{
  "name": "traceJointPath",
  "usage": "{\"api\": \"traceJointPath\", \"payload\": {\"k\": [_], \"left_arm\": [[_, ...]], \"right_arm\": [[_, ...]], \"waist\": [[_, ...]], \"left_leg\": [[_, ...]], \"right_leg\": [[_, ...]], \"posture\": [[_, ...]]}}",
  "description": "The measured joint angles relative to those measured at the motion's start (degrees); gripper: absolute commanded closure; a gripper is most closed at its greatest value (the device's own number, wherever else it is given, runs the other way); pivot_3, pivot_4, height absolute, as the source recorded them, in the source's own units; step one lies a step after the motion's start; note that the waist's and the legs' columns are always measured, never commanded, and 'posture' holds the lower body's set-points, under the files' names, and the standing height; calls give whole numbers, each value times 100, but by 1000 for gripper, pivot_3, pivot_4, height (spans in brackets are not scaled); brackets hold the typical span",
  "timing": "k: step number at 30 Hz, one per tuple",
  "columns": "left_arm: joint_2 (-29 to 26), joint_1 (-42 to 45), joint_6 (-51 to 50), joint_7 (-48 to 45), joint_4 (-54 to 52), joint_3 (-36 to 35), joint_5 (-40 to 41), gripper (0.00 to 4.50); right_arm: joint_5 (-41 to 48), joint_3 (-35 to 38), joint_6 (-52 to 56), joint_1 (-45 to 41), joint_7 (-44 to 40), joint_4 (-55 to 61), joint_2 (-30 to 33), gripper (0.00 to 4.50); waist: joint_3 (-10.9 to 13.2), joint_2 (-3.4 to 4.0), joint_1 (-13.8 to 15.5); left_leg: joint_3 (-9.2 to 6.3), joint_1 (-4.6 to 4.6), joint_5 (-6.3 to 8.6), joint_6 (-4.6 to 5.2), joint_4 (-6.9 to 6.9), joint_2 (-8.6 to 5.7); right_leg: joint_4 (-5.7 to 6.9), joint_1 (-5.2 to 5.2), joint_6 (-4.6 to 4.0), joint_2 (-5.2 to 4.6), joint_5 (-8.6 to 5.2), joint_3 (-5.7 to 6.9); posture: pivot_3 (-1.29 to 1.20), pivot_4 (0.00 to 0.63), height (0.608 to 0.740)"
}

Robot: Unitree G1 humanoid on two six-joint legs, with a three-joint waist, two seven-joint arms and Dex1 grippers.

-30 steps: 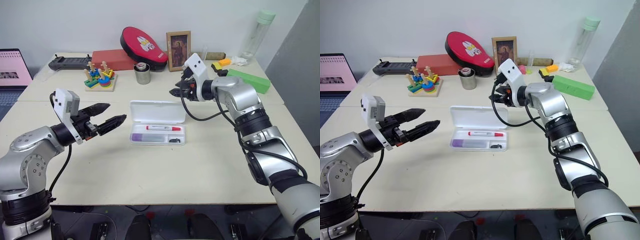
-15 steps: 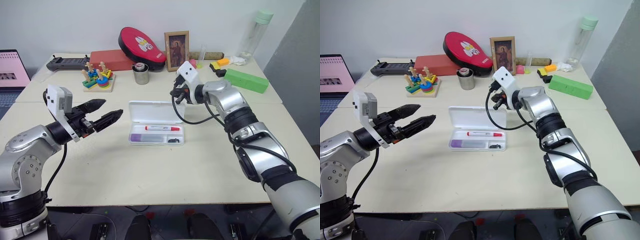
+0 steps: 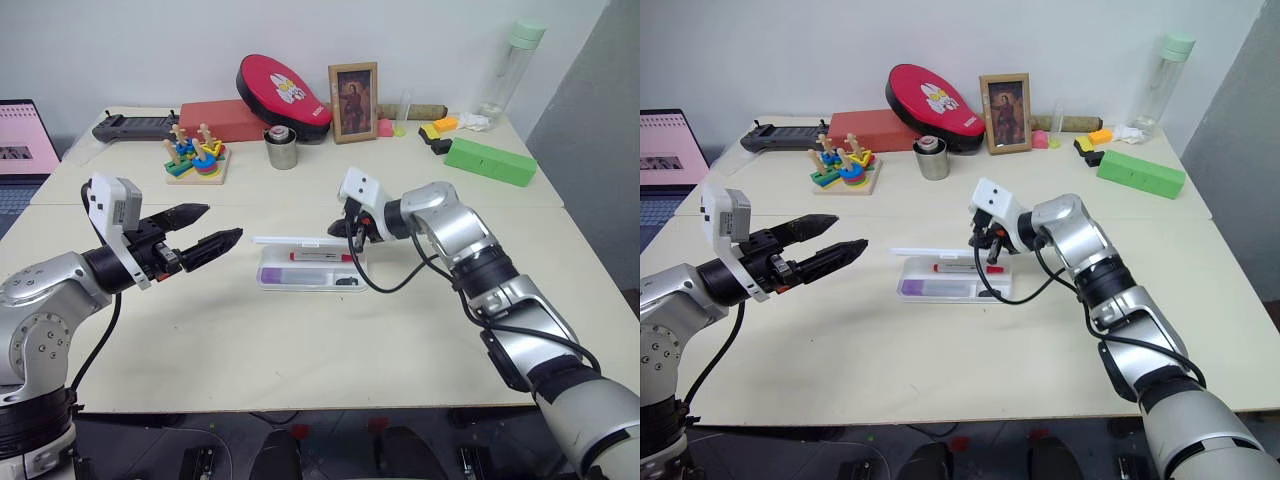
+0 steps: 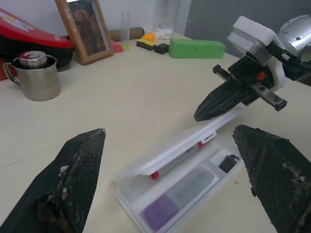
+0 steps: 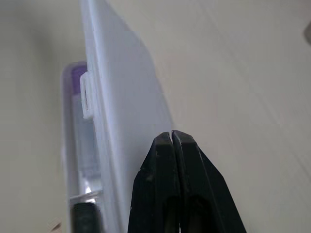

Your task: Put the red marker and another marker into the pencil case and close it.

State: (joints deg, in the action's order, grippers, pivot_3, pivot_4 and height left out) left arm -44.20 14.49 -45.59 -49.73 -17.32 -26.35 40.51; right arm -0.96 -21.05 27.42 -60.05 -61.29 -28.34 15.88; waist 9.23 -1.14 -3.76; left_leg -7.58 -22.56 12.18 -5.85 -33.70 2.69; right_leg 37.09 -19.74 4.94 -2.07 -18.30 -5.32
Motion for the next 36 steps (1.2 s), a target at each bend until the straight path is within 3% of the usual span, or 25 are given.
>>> {"api": "traceJointPath", "payload": {"k": [6, 17, 23, 27, 36], "left_arm": [[-158, -38, 95, -171, 33, 76, -1, 0], [-218, -6, 137, -233, 195, 199, -1, 0], [-218, 144, 211, -181, 324, 335, -40, 0], [-149, 493, 397, 216, 818, 543, -398, 0], [41, 727, 1217, 785, 2341, 673, -1286, 0]], "right_arm": [[-30, -351, 291, 647, -108, 729, 87, 4480], [-370, -594, -15, 816, 160, 578, -36, 4480], [44, -131, 382, 985, 133, 754, -56, 4480], [686, 715, 632, 962, 270, 1278, -33, 4480], [1005, 1606, 1193, 1367, 637, 1636, 1039, 2379]], "waist": [[-1, -1, 8], [-3, -6, 3], [1, -6, 32], [1, -10, 63], [-2, -15, 51]], "left_leg": [[1, 0, 0, 0, -1, 0], [5, 59, 1, -1, -1, 1], [3, 51, 0, -2, -1, 2], [2, 43, 0, -2, 1, 1], [4, 0, 3, -3, 9, 1]], "right_leg": [[-1, 1, 0, 0, 0, -1], [-1, 20, 3, 1, -2, -7], [1, 13, 2, 1, -2, -6], [-1, 12, 2, 1, -1, -5], [-7, -5, -4, 0, -2, -6]], "posture": [[0, 150, 740], [0, 150, 740], [0, 150, 740], [0, 150, 740], [0, 150, 740]]}}
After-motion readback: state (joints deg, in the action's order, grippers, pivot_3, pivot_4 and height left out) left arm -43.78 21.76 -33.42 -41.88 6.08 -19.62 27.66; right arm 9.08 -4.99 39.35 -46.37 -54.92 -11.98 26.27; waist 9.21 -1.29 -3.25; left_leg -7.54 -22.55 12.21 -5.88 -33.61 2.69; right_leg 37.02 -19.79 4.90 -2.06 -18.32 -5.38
